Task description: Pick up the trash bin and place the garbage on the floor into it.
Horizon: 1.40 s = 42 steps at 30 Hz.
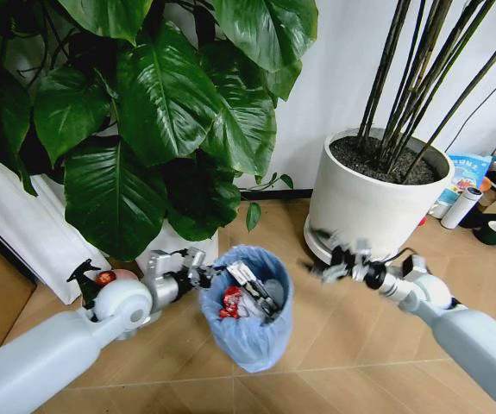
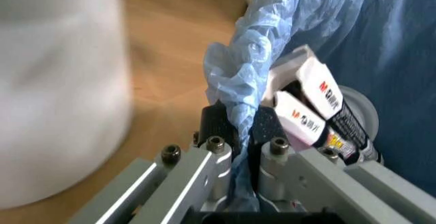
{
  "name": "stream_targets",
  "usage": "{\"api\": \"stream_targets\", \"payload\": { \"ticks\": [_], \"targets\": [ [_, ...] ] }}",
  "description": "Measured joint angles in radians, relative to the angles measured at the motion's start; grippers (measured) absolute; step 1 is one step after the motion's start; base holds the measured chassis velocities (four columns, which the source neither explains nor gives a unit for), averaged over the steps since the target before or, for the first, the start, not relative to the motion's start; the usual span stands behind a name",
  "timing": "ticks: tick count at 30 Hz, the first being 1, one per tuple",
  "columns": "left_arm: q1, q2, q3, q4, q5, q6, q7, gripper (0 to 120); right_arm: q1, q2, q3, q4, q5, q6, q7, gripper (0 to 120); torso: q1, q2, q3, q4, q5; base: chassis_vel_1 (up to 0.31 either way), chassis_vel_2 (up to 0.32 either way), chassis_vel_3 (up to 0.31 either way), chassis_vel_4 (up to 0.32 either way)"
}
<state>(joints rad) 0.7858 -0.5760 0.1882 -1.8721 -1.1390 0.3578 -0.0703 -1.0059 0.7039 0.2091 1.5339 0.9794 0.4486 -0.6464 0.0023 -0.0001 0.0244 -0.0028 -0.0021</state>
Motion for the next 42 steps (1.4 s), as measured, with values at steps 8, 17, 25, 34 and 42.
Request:
{"api": "stream_targets", "payload": {
  "ticks": [8, 17, 25, 34, 42],
  "targets": [
    [0.174, 0.069, -0.211, 0.006, 0.015, -0.005, 0.004, 0, -0.137, 0.011, 0.173, 0.013, -0.032, 0.008, 0.149, 100, 0.000, 0.000, 0.000, 0.0004, 0.0000, 0.000, 0.000, 0.000, 0.000],
    [0.306, 0.126, -0.314, 0.001, 0.045, -0.014, 0.006, 0, -0.329, 0.047, 0.364, 0.018, -0.112, -0.025, 0.245, 100, 0.000, 0.000, 0.000, 0.0006, 0.0003, 0.000, 0.000, 0.000, 0.000],
    [0.305, 0.154, -0.297, 0.020, 0.046, -0.015, 0.004, 0, -0.543, 0.080, 0.632, 0.086, -0.138, -0.039, 0.246, 100, 0.000, 0.000, 0.000, 0.0001, 0.0000, 0.000, 0.000, 0.000, 0.000],
    [0.369, 0.166, -0.369, 0.022, 0.052, -0.021, 0.003, 0, -0.648, 0.152, 0.741, 0.124, -0.156, -0.052, 0.236, 100, 0.000, 0.000, 0.000, 0.0001, 0.0001, 0.000, 0.000, 0.000, 0.000],
    [0.444, 0.176, -0.447, -0.005, 0.054, -0.021, -0.005, 0, -0.661, 0.173, 0.767, 0.129, -0.155, -0.052, 0.229, 100, 0.000, 0.000, 0.000, 0.0002, 0.0002, 0.000, 0.000, 0.000, 0.000]
  ]
}}
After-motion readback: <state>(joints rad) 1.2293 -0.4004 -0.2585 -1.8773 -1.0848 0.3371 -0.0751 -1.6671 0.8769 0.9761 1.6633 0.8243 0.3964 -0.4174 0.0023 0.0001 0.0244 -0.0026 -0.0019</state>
